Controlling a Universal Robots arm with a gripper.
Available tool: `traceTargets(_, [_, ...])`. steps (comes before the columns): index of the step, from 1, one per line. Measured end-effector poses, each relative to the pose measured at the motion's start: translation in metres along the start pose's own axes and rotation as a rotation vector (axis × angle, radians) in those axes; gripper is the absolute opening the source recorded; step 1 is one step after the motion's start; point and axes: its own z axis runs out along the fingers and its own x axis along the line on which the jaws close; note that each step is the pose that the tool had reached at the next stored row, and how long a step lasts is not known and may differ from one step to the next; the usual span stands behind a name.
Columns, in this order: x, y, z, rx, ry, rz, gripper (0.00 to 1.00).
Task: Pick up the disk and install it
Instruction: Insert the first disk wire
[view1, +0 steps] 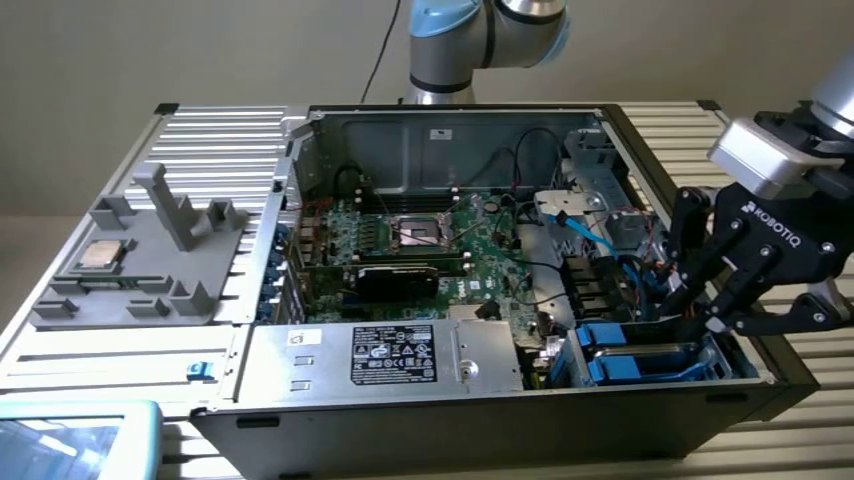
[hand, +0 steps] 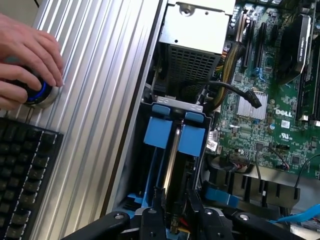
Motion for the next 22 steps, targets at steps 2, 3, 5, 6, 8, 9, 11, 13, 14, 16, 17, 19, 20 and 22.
traceTargets(2, [0.001,0.0005,0.0004,0.0016,-0.0080,0.001,0.31])
traceTargets(3, [0.001,0.0007,0.0004,0.0022,-0.0106,0.001,0.31])
traceTargets(5, [0.003,0.0010,0.0005,0.0030,-0.0150,0.004,0.31])
traceTargets(6, [0.003,0.0011,0.0005,0.0031,-0.0163,0.006,0.31])
traceTargets(8, [0.003,0.0014,0.0006,0.0033,-0.0182,0.011,0.31])
traceTargets(9, [0.004,0.0015,0.0007,0.0035,-0.0203,0.013,0.31])
traceTargets(11, [0.006,0.0019,0.0008,0.0047,-0.0262,0.015,0.31])
traceTargets(13, [0.008,0.0023,0.0009,0.0057,-0.0318,0.015,0.31])
traceTargets(14, [0.008,0.0023,0.0008,0.0058,-0.0319,0.015,0.31])
traceTargets(16, [0.008,0.0023,0.0010,0.0063,-0.0345,0.015,0.31])
traceTargets(17, [0.009,0.0025,0.0010,0.0075,-0.0400,0.014,0.31])
traceTargets(19, [0.010,0.0027,0.0013,0.0097,-0.0513,0.015,0.31])
traceTargets(20, [0.011,0.0027,0.0015,0.0107,-0.0563,0.016,0.31])
traceTargets(22, [0.012,0.0029,0.0022,0.0127,-0.0675,0.018,0.31])
